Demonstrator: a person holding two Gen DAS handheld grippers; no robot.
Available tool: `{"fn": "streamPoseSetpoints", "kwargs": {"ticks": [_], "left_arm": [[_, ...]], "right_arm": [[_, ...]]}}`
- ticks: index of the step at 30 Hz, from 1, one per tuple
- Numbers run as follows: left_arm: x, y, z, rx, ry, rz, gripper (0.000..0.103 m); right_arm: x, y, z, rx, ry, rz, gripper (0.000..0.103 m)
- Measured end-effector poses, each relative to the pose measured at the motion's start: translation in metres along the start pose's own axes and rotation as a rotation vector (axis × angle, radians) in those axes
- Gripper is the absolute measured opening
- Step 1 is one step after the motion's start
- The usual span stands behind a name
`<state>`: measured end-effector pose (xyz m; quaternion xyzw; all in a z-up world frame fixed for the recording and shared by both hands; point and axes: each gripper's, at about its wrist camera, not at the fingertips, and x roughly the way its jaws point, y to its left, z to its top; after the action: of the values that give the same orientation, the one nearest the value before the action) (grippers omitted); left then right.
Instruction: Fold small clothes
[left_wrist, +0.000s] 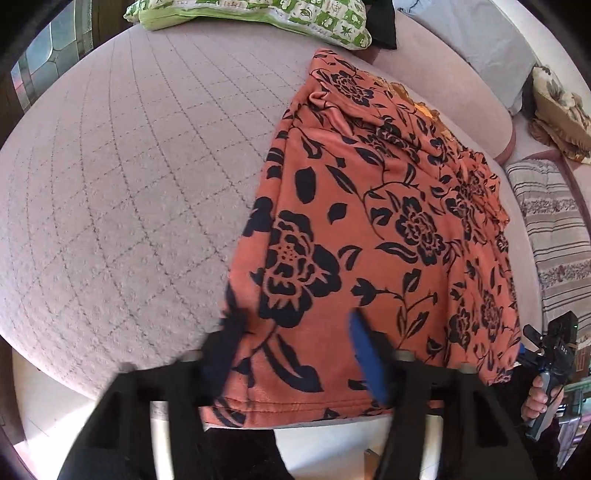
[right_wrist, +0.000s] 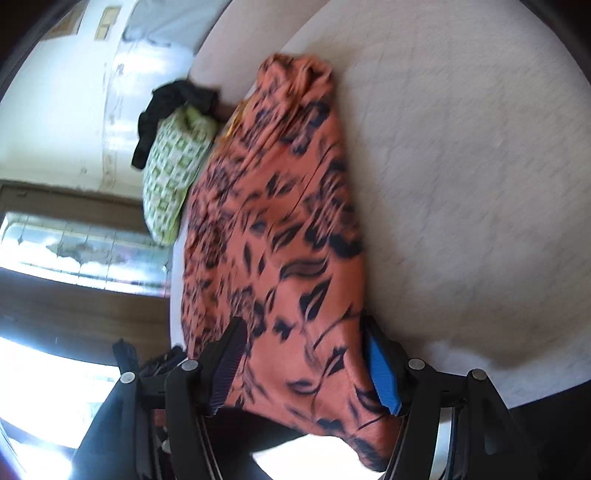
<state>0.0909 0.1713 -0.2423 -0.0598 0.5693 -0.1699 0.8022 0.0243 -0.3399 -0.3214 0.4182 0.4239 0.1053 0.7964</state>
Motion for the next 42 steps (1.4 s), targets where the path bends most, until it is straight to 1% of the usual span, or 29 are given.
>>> {"fn": "streamPoseSetpoints", "kwargs": {"ticks": [1, 2, 3, 4, 5, 6, 7, 8, 10, 11, 13, 14, 15, 16, 17, 18, 19, 21, 22, 23, 25, 26, 28, 31, 33, 35, 37, 40, 42], "left_arm": [[0.001, 0.002, 0.001, 0.004, 0.008, 0.034, 0.024], [-0.001, 0.008, 0.001, -0.004, 0.012, 0.042, 0.018], [0.0, 0.011, 0.002, -0.015, 0.015, 0.038, 0.008], [0.0, 0.017, 0.003, -0.03, 0.02, 0.015, 0.006], [-0.002, 0.021, 0.004, -0.053, 0.019, -0.022, 0.003], [-0.005, 0.023, 0.006, -0.063, 0.012, -0.053, 0.001], [-0.009, 0.024, 0.009, -0.067, -0.005, -0.088, 0.001], [-0.012, 0.024, 0.012, -0.061, -0.018, -0.096, 0.001], [-0.015, 0.019, 0.021, -0.033, -0.029, -0.08, 0.001], [-0.014, 0.017, 0.024, -0.011, -0.017, -0.044, 0.001], [-0.007, 0.017, 0.023, 0.046, 0.015, 0.088, 0.001], [-0.004, 0.018, 0.021, 0.065, 0.032, 0.107, 0.001], [-0.002, 0.02, 0.018, 0.065, 0.05, 0.072, 0.004], [0.0, 0.022, 0.015, 0.056, 0.057, 0.022, 0.026], [0.005, 0.023, 0.01, 0.031, 0.086, -0.011, 0.046], [0.006, 0.022, 0.006, 0.024, 0.091, -0.025, 0.075], [0.006, 0.018, 0.002, 0.033, 0.069, -0.042, 0.08], [0.008, 0.007, -0.006, 0.087, 0.065, 0.014, 0.08], [0.009, 0.003, -0.009, 0.111, 0.074, 0.038, 0.079], [0.007, 0.001, -0.011, 0.121, 0.074, 0.04, 0.076], [0.008, -0.003, -0.013, 0.111, 0.08, 0.012, 0.022], [0.011, -0.004, -0.012, 0.104, 0.093, 0.015, 0.015], [0.016, -0.008, -0.011, 0.082, 0.097, 0.018, 0.009], [0.014, -0.013, -0.013, 0.069, 0.086, -0.012, 0.007], [0.018, -0.022, -0.006, 0.063, 0.079, -0.019, 0.007], [0.026, -0.024, -0.005, 0.076, 0.094, 0.013, 0.009], [0.03, -0.031, -0.003, 0.121, 0.12, 0.045, 0.01], [0.035, -0.043, 0.001, 0.17, 0.143, 0.084, 0.01], [0.035, -0.044, 0.004, 0.165, 0.147, 0.08, 0.008]], "right_arm": [[0.003, 0.004, -0.002, -0.021, 0.011, -0.016, 0.05], [0.008, 0.007, -0.005, -0.042, 0.037, -0.027, 0.032], [0.013, 0.01, -0.006, -0.049, 0.06, -0.031, 0.023], [0.016, 0.013, -0.007, -0.058, 0.062, -0.046, 0.02], [0.017, 0.018, -0.007, -0.074, 0.062, -0.061, 0.015], [0.017, 0.023, -0.004, -0.085, 0.061, -0.053, 0.011], [0.015, 0.027, -0.001, -0.089, 0.054, -0.035, 0.01], [0.013, 0.032, 0.003, -0.095, 0.043, -0.017, 0.01], [0.008, 0.045, 0.014, -0.117, 0.024, 0.017, 0.009], [0.007, 0.051, 0.02, -0.133, 0.019, 0.022, 0.009], [0.007, 0.062, 0.029, -0.179, 0.013, -0.006, 0.009], [0.008, 0.065, 0.032, -0.188, 0.017, -0.016, 0.009], [0.009, 0.064, 0.033, -0.186, 0.029, -0.022, 0.009], [0.011, 0.061, 0.034, -0.179, 0.04, -0.026, 0.009], [0.013, 0.058, 0.032, -0.173, 0.05, -0.032, 0.009], [0.015, 0.056, 0.031, -0.165, 0.061, -0.036, 0.009], [0.017, 0.052, 0.028, -0.152, 0.07, -0.039, 0.009], [0.013, 0.047, 0.021, -0.128, 0.054, -0.022, 0.009], [0.006, 0.045, 0.019, -0.108, 0.033, 0.015, 0.009], [0.0, 0.044, 0.018, -0.1, 0.015, 0.042, 0.009], [-0.014, 0.047, 0.018, -0.106, -0.032, 0.072, 0.009], [-0.018, 0.048, 0.019, -0.107, -0.047, 0.08, 0.009], [-0.022, 0.048, 0.021, -0.095, -0.065, 0.093, 0.009], [-0.019, 0.047, 0.02, -0.084, -0.06, 0.09, 0.009], [-0.018, 0.049, 0.018, -0.101, -0.056, 0.082, 0.009], [-0.019, 0.051, 0.021, -0.103, -0.057, 0.089, 0.009], [-0.019, 0.051, 0.026, -0.103, -0.058, 0.097, 0.009], [-0.011, 0.054, 0.03, -0.133, -0.029, 0.051, 0.009], [-0.005, 0.056, 0.031, -0.142, -0.002, 0.037, 0.009]]}}
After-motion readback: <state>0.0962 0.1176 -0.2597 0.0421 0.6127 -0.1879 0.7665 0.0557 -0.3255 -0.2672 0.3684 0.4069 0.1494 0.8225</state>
